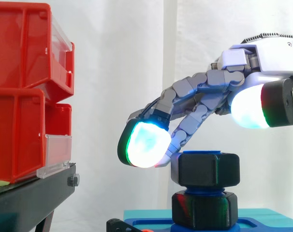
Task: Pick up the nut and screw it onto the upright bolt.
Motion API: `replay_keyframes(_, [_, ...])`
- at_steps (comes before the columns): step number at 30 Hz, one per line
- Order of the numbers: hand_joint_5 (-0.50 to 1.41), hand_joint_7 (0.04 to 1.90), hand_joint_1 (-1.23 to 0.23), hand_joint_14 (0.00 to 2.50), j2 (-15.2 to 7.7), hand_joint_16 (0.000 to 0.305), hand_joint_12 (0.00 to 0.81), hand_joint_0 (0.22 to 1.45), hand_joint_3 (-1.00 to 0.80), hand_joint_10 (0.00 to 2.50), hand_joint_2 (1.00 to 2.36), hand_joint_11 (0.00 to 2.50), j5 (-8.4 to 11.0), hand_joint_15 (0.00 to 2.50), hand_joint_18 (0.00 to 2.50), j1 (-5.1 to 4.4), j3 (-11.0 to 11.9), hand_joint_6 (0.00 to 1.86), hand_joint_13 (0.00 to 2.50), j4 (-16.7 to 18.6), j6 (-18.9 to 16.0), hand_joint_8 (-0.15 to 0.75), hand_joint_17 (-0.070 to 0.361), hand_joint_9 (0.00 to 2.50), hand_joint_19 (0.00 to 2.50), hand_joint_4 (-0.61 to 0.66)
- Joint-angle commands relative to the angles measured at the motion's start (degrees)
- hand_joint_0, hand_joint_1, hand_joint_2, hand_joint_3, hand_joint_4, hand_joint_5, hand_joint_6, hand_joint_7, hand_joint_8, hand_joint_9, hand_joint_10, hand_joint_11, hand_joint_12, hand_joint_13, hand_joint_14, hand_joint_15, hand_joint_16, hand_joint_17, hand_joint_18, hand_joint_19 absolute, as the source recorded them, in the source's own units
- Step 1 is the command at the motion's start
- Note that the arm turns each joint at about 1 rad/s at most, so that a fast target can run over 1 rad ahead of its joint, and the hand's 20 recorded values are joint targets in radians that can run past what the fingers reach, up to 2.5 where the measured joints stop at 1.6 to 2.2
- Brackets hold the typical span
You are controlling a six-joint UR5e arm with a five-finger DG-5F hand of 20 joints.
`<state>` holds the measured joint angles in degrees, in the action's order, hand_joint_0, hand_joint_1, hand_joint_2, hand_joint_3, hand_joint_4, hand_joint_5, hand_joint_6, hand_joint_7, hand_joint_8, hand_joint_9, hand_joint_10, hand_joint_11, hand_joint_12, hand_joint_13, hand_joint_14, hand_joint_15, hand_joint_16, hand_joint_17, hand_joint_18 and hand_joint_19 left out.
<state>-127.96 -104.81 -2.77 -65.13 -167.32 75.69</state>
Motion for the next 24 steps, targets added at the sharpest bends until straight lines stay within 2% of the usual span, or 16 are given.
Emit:
replay_keyframes(1, [-0.13, 0.71, -0.3, 0.0, 0.0, 0.036, 0.315, 0.46, -0.5, 0.0, 1.0, 0.0, -0.05, 0.0, 0.0, 0.05, 0.0, 0.5, 0.23, 0.1, -0.2, 0.227, 0.08, 0.56, 0.0, 0.19])
replay_keyframes(8, [-0.13, 0.72, -0.31, 0.0, 0.0, 0.035, 0.314, 0.47, -0.5, 0.0, 1.0, 0.0, -0.05, 0.0, 0.0, 0.31, 0.0, 0.5, 0.35, -0.1, -0.2, 0.247, 0.079, 0.7, 0.0, 0.2])
replay_keyframes(14, [-0.1, 0.85, -0.33, 0.0, 0.0, 0.032, 0.302, 0.49, -0.5, 0.0, 1.0, 0.0, -0.05, 0.0, 0.0, 0.58, 0.0, 0.5, 0.5, -0.1, -0.2, 0.253, 0.072, 0.87, 0.0, 0.24])
replay_keyframes(24, [-0.07, 0.98, -0.35, 0.0, 0.0, 0.03, 0.284, 0.51, -0.5, 0.0, 1.0, 0.0, -0.05, 0.01, 0.22, 0.84, -0.1, 0.5, 0.72, -0.2, -0.2, 0.263, 0.067, 1.08, 0.0, 0.25])
